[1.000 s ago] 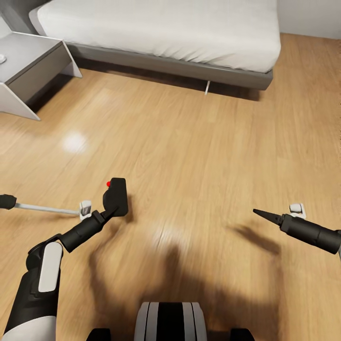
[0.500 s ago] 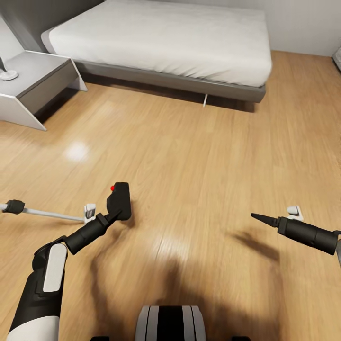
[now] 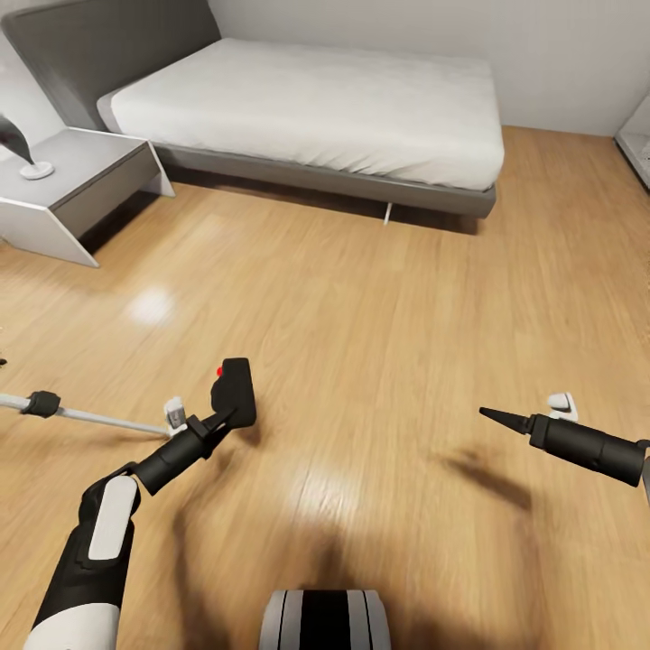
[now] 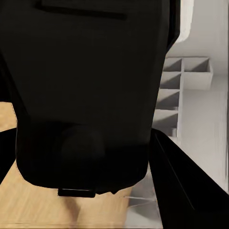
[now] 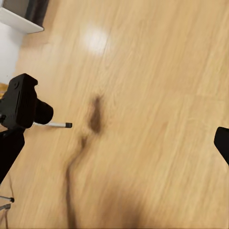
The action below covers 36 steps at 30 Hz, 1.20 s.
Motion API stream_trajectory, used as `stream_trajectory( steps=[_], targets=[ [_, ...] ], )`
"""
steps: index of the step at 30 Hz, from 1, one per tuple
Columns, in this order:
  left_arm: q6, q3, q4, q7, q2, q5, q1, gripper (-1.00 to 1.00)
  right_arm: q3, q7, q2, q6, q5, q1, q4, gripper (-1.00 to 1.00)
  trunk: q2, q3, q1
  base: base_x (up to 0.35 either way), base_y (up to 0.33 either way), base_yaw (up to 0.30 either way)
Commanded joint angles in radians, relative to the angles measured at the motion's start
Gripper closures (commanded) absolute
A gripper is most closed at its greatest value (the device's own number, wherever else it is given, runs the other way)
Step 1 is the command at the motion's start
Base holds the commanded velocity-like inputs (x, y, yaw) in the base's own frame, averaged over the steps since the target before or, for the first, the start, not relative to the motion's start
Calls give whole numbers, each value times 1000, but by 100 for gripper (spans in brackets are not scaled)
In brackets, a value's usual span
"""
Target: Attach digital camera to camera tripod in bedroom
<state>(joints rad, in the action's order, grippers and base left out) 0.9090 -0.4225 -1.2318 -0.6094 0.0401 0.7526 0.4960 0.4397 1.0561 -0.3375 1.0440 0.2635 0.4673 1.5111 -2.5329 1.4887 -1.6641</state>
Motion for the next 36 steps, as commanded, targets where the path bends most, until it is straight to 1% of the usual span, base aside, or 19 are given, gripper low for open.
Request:
stream_trajectory(
  steps=[1,18,36],
  targets=[
    [7,-2,1,-7,1,9,1,100,1,5,0,3,-4,1,0,-100,0,-3,1,0,0,0],
    [9,-1,4,-10,1,15,1,100,3,7,0,3,0,1,-1,-100,4,-69,8,0,0,0],
    [8,2,4,-2,2,8,1,100,4,7,-1,3,-2,1,0,-100,8,-139,16,0,0,0]
  ],
)
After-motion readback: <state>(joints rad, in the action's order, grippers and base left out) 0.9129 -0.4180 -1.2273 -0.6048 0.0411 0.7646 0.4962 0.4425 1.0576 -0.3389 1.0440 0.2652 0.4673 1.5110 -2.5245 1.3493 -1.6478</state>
